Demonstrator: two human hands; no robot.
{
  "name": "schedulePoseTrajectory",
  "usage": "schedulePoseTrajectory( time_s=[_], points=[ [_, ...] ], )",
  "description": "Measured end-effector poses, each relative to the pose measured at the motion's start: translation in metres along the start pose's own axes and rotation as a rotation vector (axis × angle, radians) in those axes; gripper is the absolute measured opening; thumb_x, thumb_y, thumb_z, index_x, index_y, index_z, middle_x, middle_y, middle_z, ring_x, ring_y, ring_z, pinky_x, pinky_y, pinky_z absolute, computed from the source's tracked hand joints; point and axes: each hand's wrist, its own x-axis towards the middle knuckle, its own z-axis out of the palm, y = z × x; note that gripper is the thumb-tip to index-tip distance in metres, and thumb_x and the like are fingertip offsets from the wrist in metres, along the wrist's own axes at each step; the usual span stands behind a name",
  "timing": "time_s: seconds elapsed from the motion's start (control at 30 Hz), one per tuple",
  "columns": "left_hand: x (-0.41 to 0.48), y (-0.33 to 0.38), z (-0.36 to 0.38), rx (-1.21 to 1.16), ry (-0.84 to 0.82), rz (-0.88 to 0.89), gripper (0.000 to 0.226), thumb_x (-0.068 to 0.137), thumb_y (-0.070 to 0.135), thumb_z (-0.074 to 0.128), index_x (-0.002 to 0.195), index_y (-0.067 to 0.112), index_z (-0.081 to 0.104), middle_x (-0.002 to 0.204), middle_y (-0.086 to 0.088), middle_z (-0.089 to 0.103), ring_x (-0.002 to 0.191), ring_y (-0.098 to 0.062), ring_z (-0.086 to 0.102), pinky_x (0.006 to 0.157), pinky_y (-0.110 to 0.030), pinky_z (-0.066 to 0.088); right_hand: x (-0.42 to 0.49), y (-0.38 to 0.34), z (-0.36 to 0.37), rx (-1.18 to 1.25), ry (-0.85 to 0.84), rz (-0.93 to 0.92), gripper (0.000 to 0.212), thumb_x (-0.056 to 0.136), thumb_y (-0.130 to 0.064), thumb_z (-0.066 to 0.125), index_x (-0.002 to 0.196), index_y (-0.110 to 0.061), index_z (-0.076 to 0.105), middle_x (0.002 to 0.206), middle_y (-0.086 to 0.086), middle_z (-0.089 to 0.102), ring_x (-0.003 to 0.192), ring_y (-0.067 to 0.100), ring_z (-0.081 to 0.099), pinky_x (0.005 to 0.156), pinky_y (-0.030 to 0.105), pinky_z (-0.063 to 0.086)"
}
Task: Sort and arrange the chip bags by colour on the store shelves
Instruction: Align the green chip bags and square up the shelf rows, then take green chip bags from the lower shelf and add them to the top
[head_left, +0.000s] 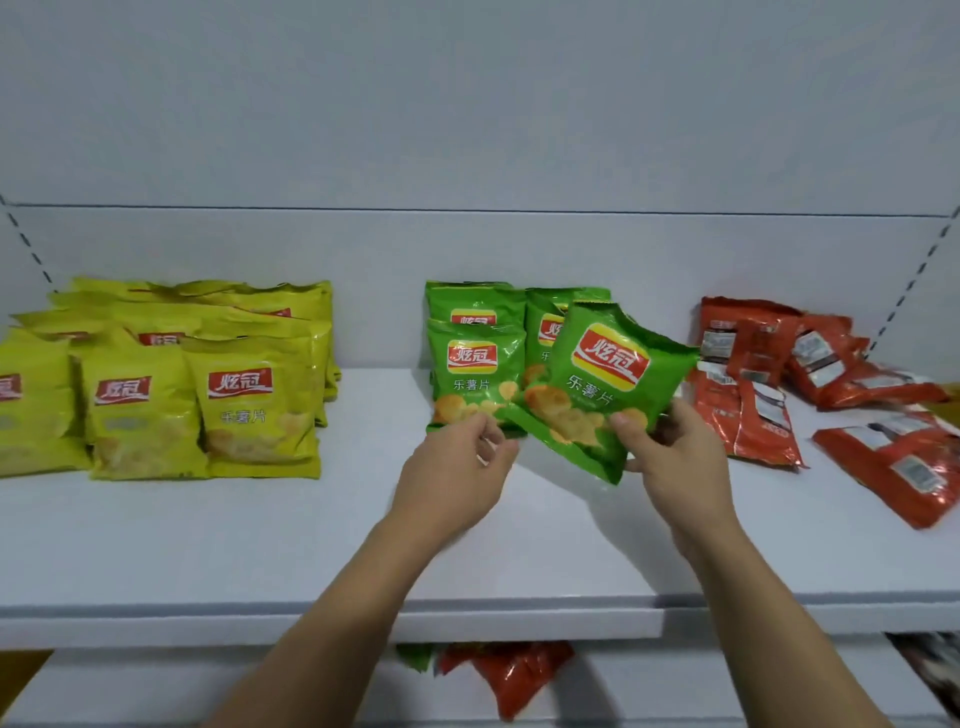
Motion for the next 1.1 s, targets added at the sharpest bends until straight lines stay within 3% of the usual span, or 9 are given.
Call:
schedulePoseTrajectory(
  time_s=[0.17, 0.27, 0.4, 0.5, 0.63, 0.9, 1.0, 1.1],
  points=[
    [0.034, -0.016, -0.015, 0.408, 0.022, 0.103, 0.026, 0.091, 0.046, 0.054, 0.104, 0.024, 0.053, 0.106, 0.005, 0.056, 0.100, -0.019, 0.056, 0.074, -0.032, 0.041, 0.050, 0.014, 0.011, -0.381, -0.023, -0.017, 0.014, 0.084, -0.018, 0.071, 0.092, -0.027, 0.064, 0.087, -0.001, 0.071, 0.082, 0.022, 0.067, 0.077, 0.043, 0.055],
    [0.054, -0.019, -0.013, 0.506, -0.005, 0.148, 0.023, 0.090, 0.043, 0.053, 0.092, 0.022, 0.046, 0.101, 0.001, 0.059, 0.095, -0.024, 0.058, 0.069, -0.032, 0.037, 0.076, 0.022, 0.015, -0.471, -0.009, -0.002, 0.013, 0.085, -0.021, 0.069, 0.097, -0.023, 0.067, 0.089, -0.001, 0.072, 0.083, 0.021, 0.067, 0.079, 0.046, 0.055],
    [0.071, -0.022, -0.006, 0.544, -0.050, 0.188, 0.020, 0.091, 0.038, 0.052, 0.087, 0.022, 0.040, 0.099, 0.000, 0.062, 0.093, -0.025, 0.060, 0.067, -0.031, 0.035, 0.097, 0.025, 0.010, -0.506, 0.056, 0.037, 0.020, 0.084, -0.022, 0.071, 0.104, -0.019, 0.067, 0.094, 0.001, 0.072, 0.086, 0.022, 0.067, 0.080, 0.046, 0.055],
    [0.078, -0.029, -0.002, 0.559, -0.025, 0.229, 0.010, 0.094, 0.030, 0.049, 0.096, 0.021, 0.046, 0.103, 0.000, 0.063, 0.096, -0.026, 0.061, 0.069, -0.033, 0.037, 0.102, 0.026, 0.013, -0.515, 0.041, 0.072, 0.029, 0.084, -0.022, 0.072, 0.111, -0.016, 0.061, 0.096, 0.003, 0.071, 0.083, 0.020, 0.068, 0.079, 0.043, 0.057],
    [0.081, -0.035, 0.003, 0.569, -0.004, 0.248, 0.014, 0.093, 0.026, 0.049, 0.107, 0.022, 0.048, 0.107, 0.001, 0.062, 0.098, -0.026, 0.063, 0.068, -0.032, 0.035, 0.104, 0.029, 0.030, -0.651, 0.060, 0.081, 0.026, 0.082, -0.031, 0.072, 0.101, -0.020, 0.058, 0.091, 0.000, 0.069, 0.085, 0.020, 0.065, 0.082, 0.042, 0.053],
    [0.077, -0.034, -0.001, 0.543, -0.021, 0.269, 0.018, 0.094, 0.034, 0.047, 0.106, 0.021, 0.048, 0.108, 0.002, 0.062, 0.099, -0.026, 0.061, 0.069, -0.033, 0.037, 0.101, 0.022, 0.039, -0.842, -0.050, 0.041, 0.034, 0.086, -0.041, 0.065, 0.112, -0.019, 0.059, 0.106, 0.001, 0.069, 0.089, 0.019, 0.061, 0.072, 0.030, 0.045],
    [0.069, -0.034, -0.002, 0.529, -0.022, 0.275, 0.017, 0.092, 0.035, 0.047, 0.103, 0.023, 0.049, 0.104, 0.004, 0.062, 0.095, -0.024, 0.060, 0.069, -0.032, 0.039, 0.100, 0.020, 0.032, -0.854, -0.127, 0.046, 0.050, 0.083, -0.046, 0.068, 0.124, -0.019, 0.055, 0.116, 0.000, 0.066, 0.094, 0.018, 0.059, 0.072, 0.028, 0.042],
    [0.059, -0.025, -0.002, 0.530, 0.016, 0.270, 0.019, 0.091, 0.039, 0.049, 0.103, 0.024, 0.051, 0.104, 0.005, 0.062, 0.095, -0.021, 0.059, 0.070, -0.031, 0.040, 0.097, 0.018, 0.016, -0.827, -0.181, 0.043, 0.076, 0.078, -0.050, 0.072, 0.140, -0.016, 0.043, 0.131, 0.005, 0.058, 0.112, 0.021, 0.058, 0.087, 0.034, 0.048]
  ],
)
